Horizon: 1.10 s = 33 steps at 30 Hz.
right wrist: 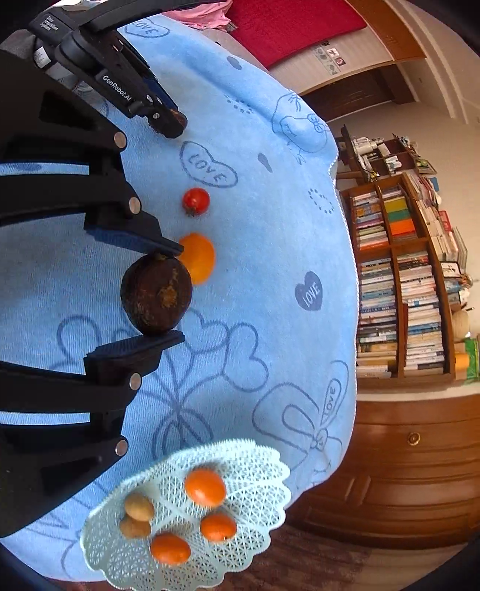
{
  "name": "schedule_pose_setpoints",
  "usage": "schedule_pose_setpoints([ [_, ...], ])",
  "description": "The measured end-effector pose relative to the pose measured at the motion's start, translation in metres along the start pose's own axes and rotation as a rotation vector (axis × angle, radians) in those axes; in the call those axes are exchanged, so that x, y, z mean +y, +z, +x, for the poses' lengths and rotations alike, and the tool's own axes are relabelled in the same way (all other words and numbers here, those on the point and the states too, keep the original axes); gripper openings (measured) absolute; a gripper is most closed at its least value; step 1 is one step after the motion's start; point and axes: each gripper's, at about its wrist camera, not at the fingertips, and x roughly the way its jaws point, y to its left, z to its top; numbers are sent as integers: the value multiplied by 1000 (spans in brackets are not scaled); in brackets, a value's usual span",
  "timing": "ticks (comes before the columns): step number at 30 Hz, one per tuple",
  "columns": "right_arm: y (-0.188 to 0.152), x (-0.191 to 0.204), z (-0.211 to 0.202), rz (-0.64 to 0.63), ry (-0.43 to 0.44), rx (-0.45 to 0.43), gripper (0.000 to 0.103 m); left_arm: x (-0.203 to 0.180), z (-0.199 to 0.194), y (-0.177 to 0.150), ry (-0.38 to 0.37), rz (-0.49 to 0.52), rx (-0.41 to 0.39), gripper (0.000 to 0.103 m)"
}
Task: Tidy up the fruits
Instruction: 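Carry the avocado into the basket and open the right gripper while the left holds its avocado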
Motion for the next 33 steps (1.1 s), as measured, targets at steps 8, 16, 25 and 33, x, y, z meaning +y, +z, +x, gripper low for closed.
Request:
schedule_pose_setpoints([
  [8,10,-62,-24,108,-121,-50,42,-2,-1,0,6,11,-8,41],
  [16,9,-109,-12,191,-260,-9,42,-1,0,-1,4,-3,-1,41],
  [25,7,-123,-18,265,-349,9,43,-2,-1,-1,-4,-6,-7,41],
  [33,3,-25,-27,49,-218,-14,44,10,1,2,-22,-71,7,41],
])
